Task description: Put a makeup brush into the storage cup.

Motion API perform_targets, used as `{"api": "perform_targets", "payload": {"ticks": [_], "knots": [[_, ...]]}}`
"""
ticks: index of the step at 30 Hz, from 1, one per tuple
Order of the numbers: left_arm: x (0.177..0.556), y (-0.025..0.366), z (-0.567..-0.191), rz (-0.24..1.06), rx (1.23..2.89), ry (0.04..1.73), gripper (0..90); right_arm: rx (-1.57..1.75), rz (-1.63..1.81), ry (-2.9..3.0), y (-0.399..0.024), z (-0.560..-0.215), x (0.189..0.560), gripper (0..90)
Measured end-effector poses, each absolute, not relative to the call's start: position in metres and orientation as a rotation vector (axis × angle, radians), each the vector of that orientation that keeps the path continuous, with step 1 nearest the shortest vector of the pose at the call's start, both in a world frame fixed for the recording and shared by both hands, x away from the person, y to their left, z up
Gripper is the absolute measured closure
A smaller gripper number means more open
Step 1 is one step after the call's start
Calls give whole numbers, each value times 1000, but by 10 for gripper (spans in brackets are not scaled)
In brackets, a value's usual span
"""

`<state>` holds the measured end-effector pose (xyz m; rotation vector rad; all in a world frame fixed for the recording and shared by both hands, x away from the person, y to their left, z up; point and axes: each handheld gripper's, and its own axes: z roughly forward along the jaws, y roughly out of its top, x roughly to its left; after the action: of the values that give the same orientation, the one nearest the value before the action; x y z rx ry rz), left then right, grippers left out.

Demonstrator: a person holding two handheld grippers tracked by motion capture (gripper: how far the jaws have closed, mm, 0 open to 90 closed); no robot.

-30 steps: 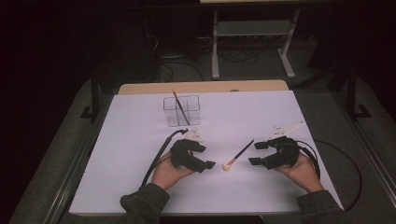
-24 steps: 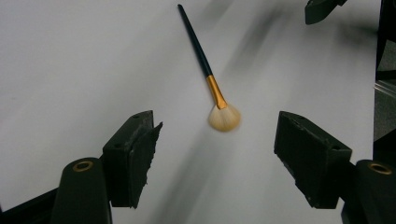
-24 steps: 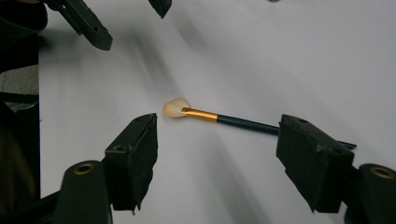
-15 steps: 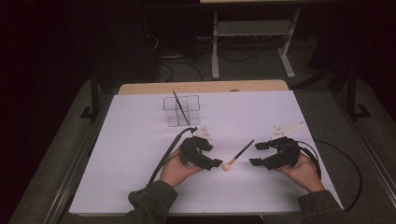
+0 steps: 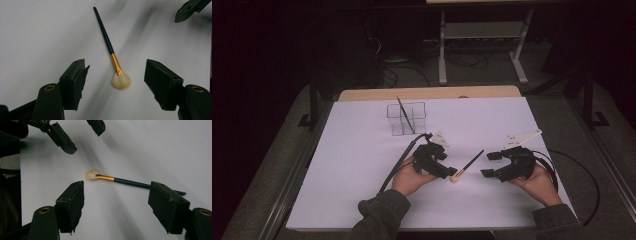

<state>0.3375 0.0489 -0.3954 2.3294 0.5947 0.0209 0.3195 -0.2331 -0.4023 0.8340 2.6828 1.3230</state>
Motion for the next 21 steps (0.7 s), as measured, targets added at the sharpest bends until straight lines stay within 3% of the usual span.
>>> {"api": "perform_targets", "payload": {"ticks": [21], "knots": [[347, 18, -406, -1, 2423, 601, 450, 831, 1296, 2685, -235, -403, 320, 267]]}}
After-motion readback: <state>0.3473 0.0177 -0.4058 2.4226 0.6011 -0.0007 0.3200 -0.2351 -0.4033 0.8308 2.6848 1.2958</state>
